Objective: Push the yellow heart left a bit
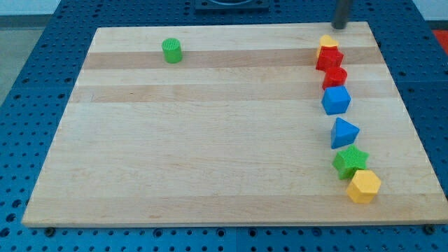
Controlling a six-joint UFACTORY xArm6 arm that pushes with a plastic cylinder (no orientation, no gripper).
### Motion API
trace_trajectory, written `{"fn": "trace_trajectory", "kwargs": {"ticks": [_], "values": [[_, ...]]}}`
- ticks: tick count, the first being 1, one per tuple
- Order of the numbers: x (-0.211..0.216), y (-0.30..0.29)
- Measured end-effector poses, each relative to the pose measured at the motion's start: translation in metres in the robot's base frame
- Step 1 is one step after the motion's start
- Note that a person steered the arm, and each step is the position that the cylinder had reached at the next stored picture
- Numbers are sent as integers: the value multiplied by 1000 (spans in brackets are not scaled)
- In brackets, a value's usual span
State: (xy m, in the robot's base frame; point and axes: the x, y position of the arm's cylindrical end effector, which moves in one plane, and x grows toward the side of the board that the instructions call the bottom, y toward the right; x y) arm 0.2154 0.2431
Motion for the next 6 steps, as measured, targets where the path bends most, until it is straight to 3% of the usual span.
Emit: {"fn": "trace_trajectory", "kwargs": {"ticks": [1,3,5,6], "values": [[43,0],[57,4],[55,-128],[52,-106]]}}
